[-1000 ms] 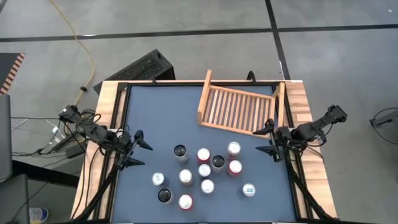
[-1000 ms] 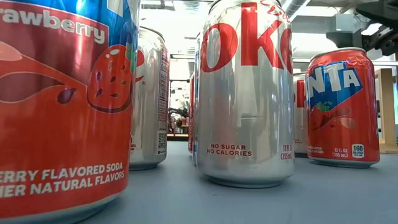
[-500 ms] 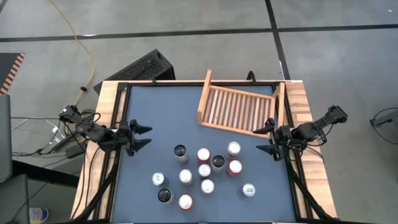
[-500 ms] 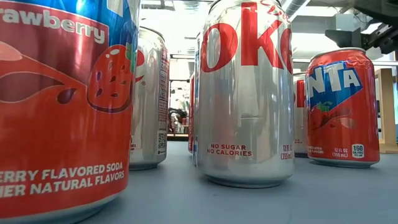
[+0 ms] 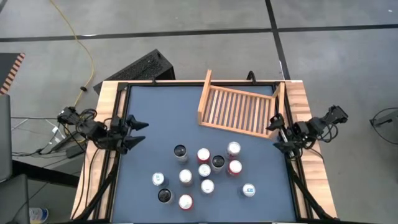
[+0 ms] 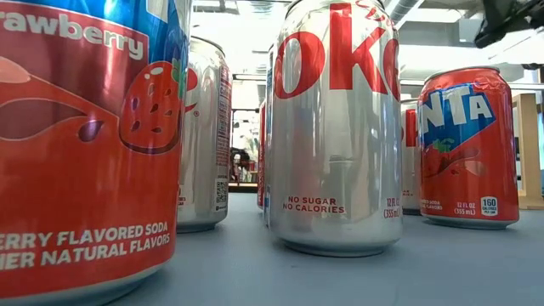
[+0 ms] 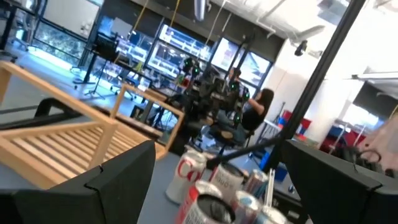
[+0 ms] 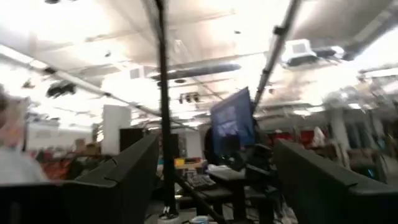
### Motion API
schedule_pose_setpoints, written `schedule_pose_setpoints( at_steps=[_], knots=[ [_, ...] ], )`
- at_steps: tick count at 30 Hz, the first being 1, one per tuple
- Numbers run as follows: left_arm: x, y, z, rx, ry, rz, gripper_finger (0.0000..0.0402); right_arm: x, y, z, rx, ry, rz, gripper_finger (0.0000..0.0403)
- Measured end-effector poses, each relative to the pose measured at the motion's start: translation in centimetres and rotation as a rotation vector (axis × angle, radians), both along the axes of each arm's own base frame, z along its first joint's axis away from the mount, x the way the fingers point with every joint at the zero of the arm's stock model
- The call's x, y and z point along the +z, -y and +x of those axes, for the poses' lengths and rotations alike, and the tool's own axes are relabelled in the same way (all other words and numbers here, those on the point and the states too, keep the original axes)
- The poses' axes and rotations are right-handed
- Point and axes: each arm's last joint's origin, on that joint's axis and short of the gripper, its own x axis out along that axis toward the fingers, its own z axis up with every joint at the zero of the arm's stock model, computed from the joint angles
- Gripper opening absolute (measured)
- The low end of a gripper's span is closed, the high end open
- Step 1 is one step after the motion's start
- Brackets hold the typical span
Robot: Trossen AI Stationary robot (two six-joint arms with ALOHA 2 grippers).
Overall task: Place canned beverage on shelf
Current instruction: Put the right blue soda can on the shelf
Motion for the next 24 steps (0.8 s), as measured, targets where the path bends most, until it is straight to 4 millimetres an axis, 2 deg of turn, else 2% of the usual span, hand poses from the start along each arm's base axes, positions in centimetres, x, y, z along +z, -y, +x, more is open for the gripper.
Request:
schedule_pose_setpoints(
  at_steps=[7,11,14,18,21,24],
  knots=[
    [0.7,-0.5,-0.2,0.121,-0.033,0.025,0.0341,0.1,0.0,0.0,0.013,0.002,0.033,0.0311],
    [1.9,-1.0,-0.6,0.183,-0.013,0.004,0.0341,1.1,1.0,-0.4,-0.126,0.019,0.237,0.0311],
    [3.4,-1.5,-1.3,0.225,0.018,-0.034,0.0341,3.9,1.6,-1.3,-0.166,0.073,0.25,0.0311],
    [5.4,-2.4,-2.5,0.356,0.002,-0.115,0.0341,9.3,2.8,-3.3,-0.356,0.066,0.114,0.0311],
    [6.7,-3.0,-3.4,0.429,-0.032,-0.105,0.0341,13.1,3.4,-3.7,-0.516,-0.077,0.056,0.0311],
    [6.9,-3.1,-3.6,0.441,-0.088,-0.062,0.0341,15.8,3.2,-2.7,-0.597,-0.313,0.022,0.0311]
  ],
)
